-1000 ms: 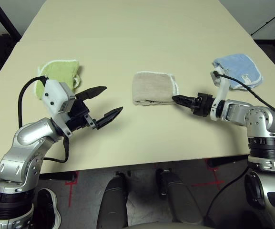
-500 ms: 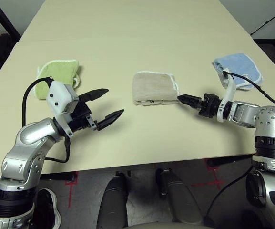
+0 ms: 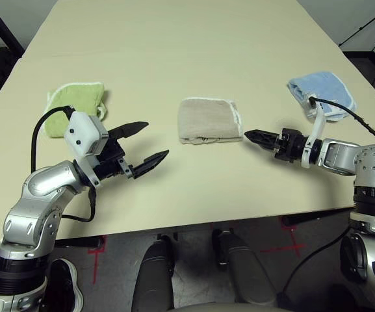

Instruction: Fold the towel and set it aside.

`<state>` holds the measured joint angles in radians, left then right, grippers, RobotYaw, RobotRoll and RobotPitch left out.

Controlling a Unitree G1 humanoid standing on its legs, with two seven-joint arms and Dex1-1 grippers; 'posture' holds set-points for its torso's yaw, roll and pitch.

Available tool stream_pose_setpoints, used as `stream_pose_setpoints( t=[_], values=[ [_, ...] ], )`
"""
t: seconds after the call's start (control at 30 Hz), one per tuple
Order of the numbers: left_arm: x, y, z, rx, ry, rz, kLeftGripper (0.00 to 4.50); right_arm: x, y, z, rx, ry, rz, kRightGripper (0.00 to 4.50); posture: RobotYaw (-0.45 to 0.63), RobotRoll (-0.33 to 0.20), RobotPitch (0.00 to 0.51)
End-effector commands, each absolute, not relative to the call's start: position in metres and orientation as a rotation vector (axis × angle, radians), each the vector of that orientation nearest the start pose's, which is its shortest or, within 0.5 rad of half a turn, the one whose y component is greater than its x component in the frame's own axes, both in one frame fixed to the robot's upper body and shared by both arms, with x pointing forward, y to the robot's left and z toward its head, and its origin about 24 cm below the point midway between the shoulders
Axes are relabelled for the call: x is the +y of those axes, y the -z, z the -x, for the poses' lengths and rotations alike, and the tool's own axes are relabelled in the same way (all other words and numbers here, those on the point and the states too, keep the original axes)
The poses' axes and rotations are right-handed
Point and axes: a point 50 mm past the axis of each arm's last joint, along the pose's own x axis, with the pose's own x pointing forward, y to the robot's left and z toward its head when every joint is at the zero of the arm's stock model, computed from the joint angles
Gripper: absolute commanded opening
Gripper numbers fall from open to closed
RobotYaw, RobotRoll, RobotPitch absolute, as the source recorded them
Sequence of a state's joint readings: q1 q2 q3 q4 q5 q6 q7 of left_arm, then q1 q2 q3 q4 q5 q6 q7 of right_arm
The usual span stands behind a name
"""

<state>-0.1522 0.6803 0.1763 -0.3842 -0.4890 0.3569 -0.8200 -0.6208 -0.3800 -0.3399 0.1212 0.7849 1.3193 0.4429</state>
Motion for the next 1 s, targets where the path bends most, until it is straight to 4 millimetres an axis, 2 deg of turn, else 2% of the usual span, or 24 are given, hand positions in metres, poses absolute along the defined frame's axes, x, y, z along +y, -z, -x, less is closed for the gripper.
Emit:
stream_pose_setpoints(
  t=[0.03,0.27,0.7,1.0],
  values=[
    [0.205,-0.172,-0.243,-0.092,0.884,-0.316,4.46,-0.179,-0.143,-0.318,0.567,-0.69,-0.58,4.49,-0.08,0.0,0.203],
    [0.207,-0.169,-0.24,-0.087,0.875,-0.32,4.46,-0.181,-0.144,-0.325,0.569,-0.642,-0.572,4.49,-0.06,0.0,0.206],
    [0.204,-0.165,-0.242,-0.087,0.881,-0.311,4.46,-0.201,-0.145,-0.316,0.584,-0.587,-0.55,4.49,-0.09,0.0,0.216],
    [0.202,-0.163,-0.242,-0.09,0.881,-0.301,4.46,-0.205,-0.144,-0.31,0.606,-0.579,-0.553,4.49,-0.09,0.0,0.22]
  ],
)
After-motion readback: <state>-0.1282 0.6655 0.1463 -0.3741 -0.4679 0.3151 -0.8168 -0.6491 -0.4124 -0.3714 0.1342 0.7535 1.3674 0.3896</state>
